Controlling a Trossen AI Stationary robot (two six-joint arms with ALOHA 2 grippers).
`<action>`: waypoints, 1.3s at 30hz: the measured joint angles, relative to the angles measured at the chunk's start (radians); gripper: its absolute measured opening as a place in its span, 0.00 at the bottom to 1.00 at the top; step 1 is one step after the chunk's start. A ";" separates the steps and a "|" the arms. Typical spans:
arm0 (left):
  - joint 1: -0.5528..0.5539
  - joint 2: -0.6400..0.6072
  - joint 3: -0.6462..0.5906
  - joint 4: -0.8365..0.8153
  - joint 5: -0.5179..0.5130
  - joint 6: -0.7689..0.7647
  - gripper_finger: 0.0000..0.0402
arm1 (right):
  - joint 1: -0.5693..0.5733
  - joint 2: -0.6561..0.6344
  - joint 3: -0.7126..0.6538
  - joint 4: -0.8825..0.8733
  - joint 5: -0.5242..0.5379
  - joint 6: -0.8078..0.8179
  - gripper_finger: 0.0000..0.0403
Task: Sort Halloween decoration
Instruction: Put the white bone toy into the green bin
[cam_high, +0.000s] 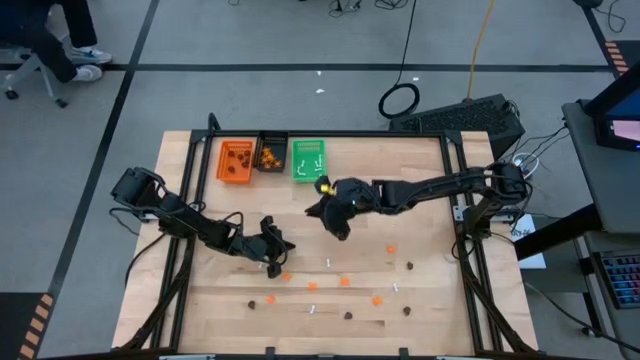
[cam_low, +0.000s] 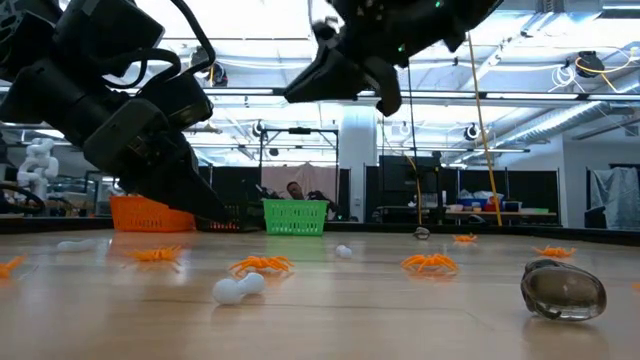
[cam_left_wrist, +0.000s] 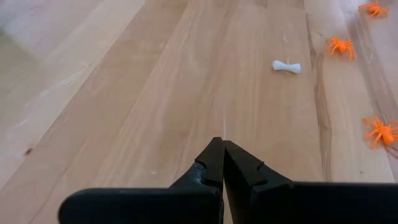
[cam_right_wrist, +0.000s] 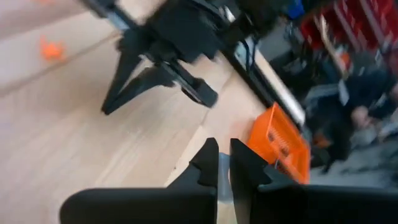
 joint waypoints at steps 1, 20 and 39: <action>0.000 0.000 0.000 0.000 0.000 0.000 0.02 | -0.021 0.000 0.000 0.005 -0.024 0.055 0.00; 0.000 0.000 0.002 0.011 -0.010 0.000 0.02 | -0.424 0.260 0.000 0.343 -0.226 0.878 0.00; 0.001 -0.048 0.002 0.035 -0.142 0.034 0.02 | -0.429 0.315 0.000 0.388 -0.191 0.945 0.27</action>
